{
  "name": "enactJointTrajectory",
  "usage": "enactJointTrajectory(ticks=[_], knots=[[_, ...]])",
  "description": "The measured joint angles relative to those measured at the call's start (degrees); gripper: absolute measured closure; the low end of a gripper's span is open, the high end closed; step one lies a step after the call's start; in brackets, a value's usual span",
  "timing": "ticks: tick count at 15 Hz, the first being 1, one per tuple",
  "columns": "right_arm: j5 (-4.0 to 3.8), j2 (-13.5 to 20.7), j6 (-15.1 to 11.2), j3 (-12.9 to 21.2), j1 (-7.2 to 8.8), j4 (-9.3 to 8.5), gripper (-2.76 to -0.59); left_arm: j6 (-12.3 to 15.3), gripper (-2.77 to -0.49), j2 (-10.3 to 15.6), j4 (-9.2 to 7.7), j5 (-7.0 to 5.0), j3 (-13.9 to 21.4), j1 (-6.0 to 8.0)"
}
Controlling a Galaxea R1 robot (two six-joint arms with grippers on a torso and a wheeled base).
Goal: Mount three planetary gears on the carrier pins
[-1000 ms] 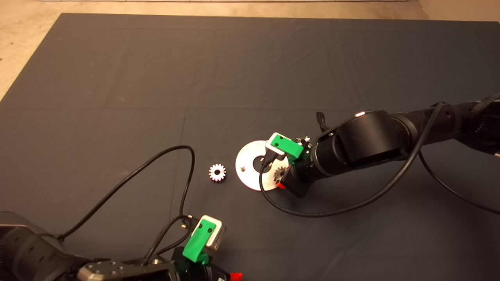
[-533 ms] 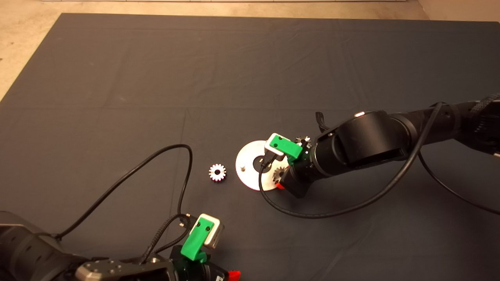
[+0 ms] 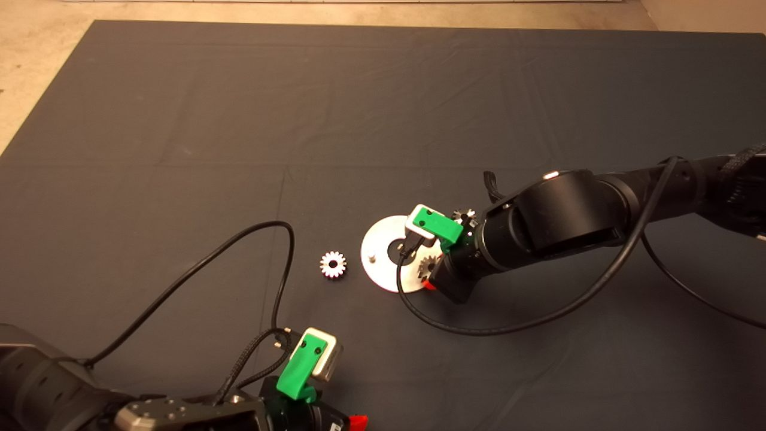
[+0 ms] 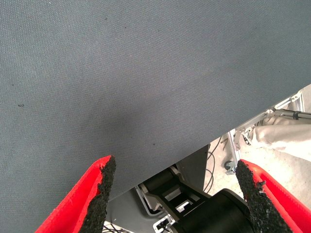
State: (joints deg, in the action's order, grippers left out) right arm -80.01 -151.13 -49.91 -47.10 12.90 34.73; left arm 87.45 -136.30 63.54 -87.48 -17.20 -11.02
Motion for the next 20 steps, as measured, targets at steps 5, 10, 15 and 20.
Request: enactJointTrajectory(ticks=[5,10,15,20], knots=[[0.02,0.0,0.62,0.0,0.13,0.15,-0.94,0.0,-1.75,0.0,0.0,0.0,0.0,0.0],[0.02,0.0,1.07,0.0,0.13,0.21,-0.95,0.0,-1.75,0.0,0.0,0.0,0.0,0.0],[0.0,0.0,2.08,0.0,0.13,0.62,-0.94,0.0,-1.75,0.0,0.02,0.0,0.0,0.0],[-0.01,0.02,2.15,0.0,0.13,0.74,-0.94,0.0,-1.75,0.17,0.0,0.0,0.0,0.11]])
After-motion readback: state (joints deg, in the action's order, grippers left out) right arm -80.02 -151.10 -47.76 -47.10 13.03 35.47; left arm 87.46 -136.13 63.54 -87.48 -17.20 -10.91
